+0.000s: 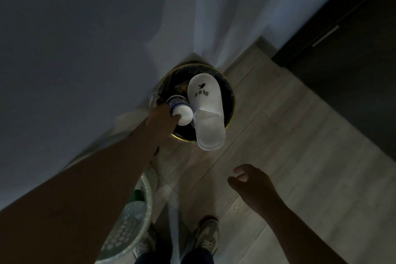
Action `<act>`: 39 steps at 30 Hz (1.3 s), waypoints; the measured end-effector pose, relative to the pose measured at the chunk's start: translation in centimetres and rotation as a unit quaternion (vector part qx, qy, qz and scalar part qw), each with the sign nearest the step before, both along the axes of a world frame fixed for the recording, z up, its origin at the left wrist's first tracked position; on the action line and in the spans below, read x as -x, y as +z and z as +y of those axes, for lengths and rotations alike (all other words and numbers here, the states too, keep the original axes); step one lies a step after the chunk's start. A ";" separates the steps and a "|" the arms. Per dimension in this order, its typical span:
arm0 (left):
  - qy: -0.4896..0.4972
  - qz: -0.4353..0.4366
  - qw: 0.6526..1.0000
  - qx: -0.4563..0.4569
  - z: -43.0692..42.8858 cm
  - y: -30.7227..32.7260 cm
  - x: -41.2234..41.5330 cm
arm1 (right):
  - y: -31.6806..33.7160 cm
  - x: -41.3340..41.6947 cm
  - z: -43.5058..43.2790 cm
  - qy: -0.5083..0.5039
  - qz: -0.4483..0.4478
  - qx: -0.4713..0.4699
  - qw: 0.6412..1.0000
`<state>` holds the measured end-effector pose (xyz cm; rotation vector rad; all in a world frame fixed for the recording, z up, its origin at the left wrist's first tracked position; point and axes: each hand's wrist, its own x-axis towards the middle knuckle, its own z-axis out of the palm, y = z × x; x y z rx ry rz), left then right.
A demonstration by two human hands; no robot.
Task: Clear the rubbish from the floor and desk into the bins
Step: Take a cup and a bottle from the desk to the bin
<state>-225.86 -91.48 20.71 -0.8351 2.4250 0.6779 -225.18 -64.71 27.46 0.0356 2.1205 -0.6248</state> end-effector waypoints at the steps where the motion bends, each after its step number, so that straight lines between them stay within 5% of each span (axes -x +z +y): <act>1: 0.003 0.012 1.000 -0.005 -0.1 0.4 -0.5 | 0.4 -0.1 -0.1 0.002 -0.001 -0.001 1.000; 13: -0.209 -0.101 0.973 0.021 -1.5 17.5 -6.3 | 13.7 -0.8 -3.2 0.065 0.046 -0.014 0.997; 19: -0.251 -0.024 0.967 0.021 -3.0 32.3 -8.3 | 27.5 -0.8 -4.9 0.163 0.125 -0.024 0.978; 24: -0.261 0.135 0.954 0.063 -4.8 46.4 -10.8 | 39.5 -0.5 -6.8 0.253 0.221 -0.013 0.942; 33: -0.195 0.150 0.956 0.161 -6.4 67.0 -13.7 | 58.5 3.4 -8.7 0.362 0.332 0.052 0.870; 39: -0.112 0.221 0.935 0.252 -3.3 79.0 -16.2 | 71.6 5.2 -9.1 0.418 0.446 0.144 0.778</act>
